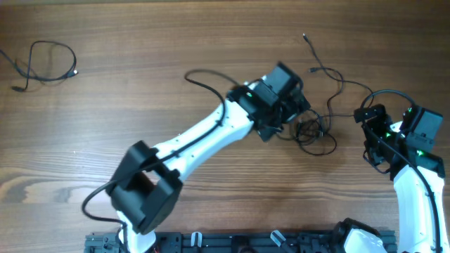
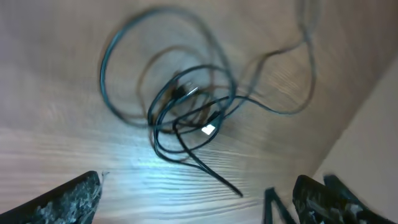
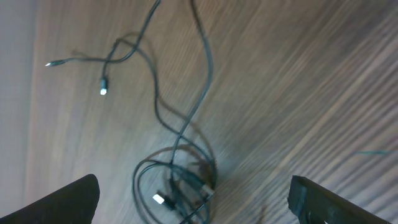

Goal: Untangle cables

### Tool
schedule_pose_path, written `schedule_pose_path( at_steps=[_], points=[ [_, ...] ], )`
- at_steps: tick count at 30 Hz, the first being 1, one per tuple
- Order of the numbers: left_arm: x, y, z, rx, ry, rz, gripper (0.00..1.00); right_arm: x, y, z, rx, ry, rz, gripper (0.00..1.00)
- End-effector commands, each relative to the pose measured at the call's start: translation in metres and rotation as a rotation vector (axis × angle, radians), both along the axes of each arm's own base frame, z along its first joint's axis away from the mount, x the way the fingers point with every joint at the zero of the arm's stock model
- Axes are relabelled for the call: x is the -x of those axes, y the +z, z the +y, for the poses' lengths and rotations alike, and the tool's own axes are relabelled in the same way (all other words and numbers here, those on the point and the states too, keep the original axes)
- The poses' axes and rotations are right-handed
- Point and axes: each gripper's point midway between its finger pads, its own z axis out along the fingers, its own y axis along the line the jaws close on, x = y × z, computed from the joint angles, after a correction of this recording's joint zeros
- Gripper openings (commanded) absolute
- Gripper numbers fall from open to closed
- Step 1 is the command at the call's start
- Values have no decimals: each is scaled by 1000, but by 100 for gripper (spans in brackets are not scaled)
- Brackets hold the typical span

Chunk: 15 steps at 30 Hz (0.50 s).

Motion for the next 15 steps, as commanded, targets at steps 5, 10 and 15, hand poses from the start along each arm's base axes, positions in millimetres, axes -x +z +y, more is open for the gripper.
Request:
schedule_pose_path(
  at_steps=[5,10,15],
  points=[
    [15,-25,-31,74,242,198,100,8,-2,-10,62,-26,38,100],
    [17,-45,-43,68,226,195,97,10,-3,-10,59,-26,44,100],
    [18,-66,-46,44,223,209,61,13,-5,-8,51,-25,63,100]
  ],
)
